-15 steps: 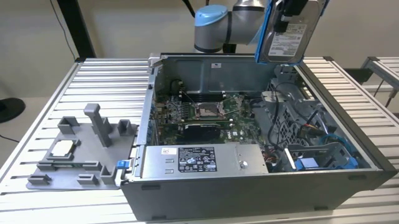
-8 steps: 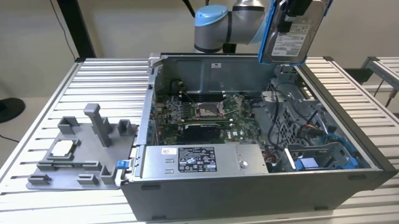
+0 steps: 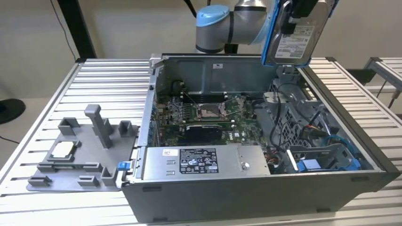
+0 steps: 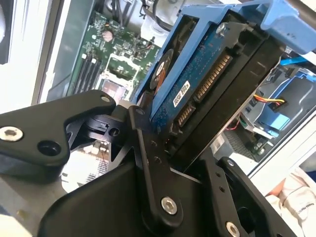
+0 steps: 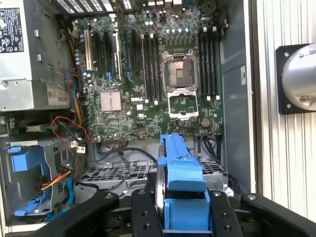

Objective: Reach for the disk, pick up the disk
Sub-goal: 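Pick up the disk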

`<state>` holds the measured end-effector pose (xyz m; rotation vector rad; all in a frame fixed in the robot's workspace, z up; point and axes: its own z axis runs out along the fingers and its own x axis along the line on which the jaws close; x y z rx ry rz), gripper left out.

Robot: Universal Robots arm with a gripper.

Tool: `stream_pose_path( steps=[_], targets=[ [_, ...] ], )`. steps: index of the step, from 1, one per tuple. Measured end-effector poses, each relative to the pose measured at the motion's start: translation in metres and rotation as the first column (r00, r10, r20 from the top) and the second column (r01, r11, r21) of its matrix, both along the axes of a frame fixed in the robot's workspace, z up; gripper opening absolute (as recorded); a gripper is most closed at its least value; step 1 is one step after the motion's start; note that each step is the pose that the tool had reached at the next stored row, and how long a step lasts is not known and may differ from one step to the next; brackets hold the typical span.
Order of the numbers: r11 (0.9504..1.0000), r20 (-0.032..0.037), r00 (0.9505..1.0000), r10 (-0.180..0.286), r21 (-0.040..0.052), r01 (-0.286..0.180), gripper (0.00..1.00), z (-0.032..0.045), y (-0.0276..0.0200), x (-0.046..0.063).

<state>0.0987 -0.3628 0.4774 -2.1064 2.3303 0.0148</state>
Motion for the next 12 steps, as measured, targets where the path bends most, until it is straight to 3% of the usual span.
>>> stream_pose_path(
  steps=[12],
  targets=[
    [1.0,-0.0007,1.0,0.0,-0.0001,0.0,0.0,-0.0006,-0.0359,0.003]
  ],
)
